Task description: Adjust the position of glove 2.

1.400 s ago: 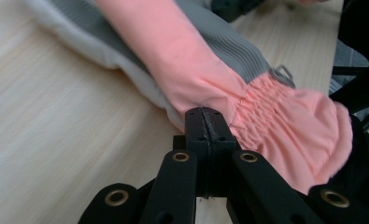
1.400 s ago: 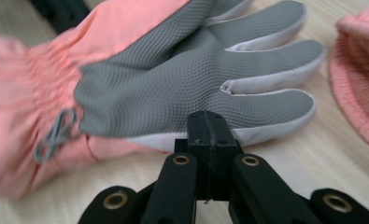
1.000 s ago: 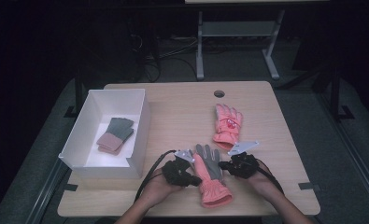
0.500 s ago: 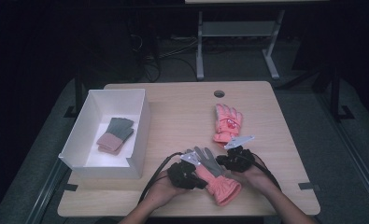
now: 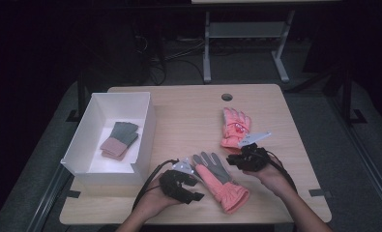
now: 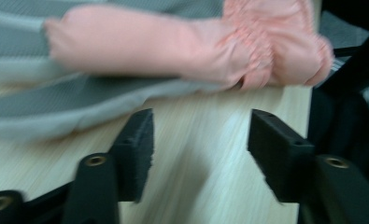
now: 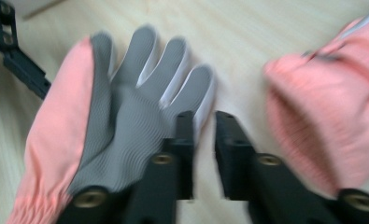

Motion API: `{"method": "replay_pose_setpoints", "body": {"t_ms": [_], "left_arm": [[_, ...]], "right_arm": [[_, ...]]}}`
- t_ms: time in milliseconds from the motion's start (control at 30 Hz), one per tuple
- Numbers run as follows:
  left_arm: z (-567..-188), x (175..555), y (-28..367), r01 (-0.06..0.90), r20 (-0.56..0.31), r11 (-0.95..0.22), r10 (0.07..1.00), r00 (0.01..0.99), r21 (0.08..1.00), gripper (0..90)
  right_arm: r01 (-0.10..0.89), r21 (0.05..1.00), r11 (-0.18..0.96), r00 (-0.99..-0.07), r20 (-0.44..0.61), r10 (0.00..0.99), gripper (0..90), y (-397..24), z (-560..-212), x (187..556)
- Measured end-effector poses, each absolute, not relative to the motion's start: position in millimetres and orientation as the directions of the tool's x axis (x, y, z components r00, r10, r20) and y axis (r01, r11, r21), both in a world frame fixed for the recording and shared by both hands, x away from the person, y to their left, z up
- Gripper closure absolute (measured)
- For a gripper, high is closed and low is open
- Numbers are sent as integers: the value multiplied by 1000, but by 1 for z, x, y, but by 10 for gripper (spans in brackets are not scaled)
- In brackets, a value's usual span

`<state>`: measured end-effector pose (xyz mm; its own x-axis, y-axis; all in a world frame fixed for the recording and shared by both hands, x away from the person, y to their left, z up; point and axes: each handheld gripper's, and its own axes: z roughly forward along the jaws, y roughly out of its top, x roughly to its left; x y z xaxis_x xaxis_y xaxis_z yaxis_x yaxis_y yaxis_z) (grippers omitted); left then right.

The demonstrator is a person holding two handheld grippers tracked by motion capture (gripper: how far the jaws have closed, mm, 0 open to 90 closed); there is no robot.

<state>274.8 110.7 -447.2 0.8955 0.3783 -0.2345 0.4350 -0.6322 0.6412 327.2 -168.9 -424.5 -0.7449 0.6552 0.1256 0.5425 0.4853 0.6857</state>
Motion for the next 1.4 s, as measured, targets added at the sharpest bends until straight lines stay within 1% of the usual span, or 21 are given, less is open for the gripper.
{"method": "replay_pose_setpoints", "body": {"t_ms": [33, 100, 133, 167, 200, 267, 300, 400, 433, 533, 633, 667, 800, 1033, 1167, 1333, 1400], "left_arm": [[-448, 273, 113, 438, -234, -628, 383, 894, 643, 354], [-448, 270, 117, 441, -222, -620, 400, 889, 649, 303], [-448, 269, 119, 435, -210, -624, 403, 891, 648, 286], [-448, 268, 121, 428, -195, -627, 406, 893, 651, 271], [-448, 268, 122, 426, -187, -628, 412, 892, 651, 258], [-448, 269, 124, 424, -178, -637, 414, 893, 644, 254], [-448, 270, 124, 426, -176, -637, 418, 891, 643, 254], [-449, 271, 124, 433, -182, -620, 427, 886, 654, 253], [-449, 271, 124, 433, -181, -620, 427, 886, 654, 253], [-450, 271, 125, 428, -175, -625, 425, 888, 653, 253], [-451, 271, 124, 415, -166, -641, 413, 895, 645, 253], [-451, 271, 123, 418, -169, -638, 415, 894, 646, 253], [-452, 271, 122, 430, -177, -632, 424, 888, 645, 234], [-451, 271, 124, 435, -169, -624, 439, 883, 649, 206], [-451, 272, 124, 424, -156, -638, 433, 888, 643, 202], [-451, 272, 125, 433, -167, -624, 438, 883, 650, 201], [-451, 272, 125, 434, -169, -619, 441, 882, 654, 201]], "right_arm": [[548, 686, 478, -741, 134, 658, 899, -170, -421, 332], [544, 692, 474, -733, 118, 670, 900, -170, -417, 341], [529, 693, 490, -732, 80, 676, 900, -169, -415, 345], [524, 696, 492, -729, 68, 681, 900, -168, -414, 350], [536, 700, 472, -718, 85, 691, 899, -166, -412, 356], [532, 715, 453, -714, 92, 694, 890, -164, -411, 369], [551, 714, 431, -704, 121, 700, 890, -162, -411, 376], [576, 694, 432, -690, 129, 713, 899, -153, -412, 396], [577, 686, 444, -687, 115, 717, 899, -150, -414, 402], [606, 658, 447, -669, 118, 734, 900, -141, -418, 418], [626, 639, 447, -651, 112, 751, 900, -134, -424, 427], [627, 629, 460, -648, 92, 756, 900, -133, -426, 429], [665, 588, 462, -630, 108, 769, 900, -135, -432, 433], [690, 567, 450, -621, 145, 770, 899, -148, -434, 425], [681, 575, 453, -629, 144, 764, 899, -161, -435, 415], [679, 581, 449, -636, 160, 755, 899, -184, -435, 402], [677, 567, 470, -647, 154, 746, 875, -194, -434, 398]]}}
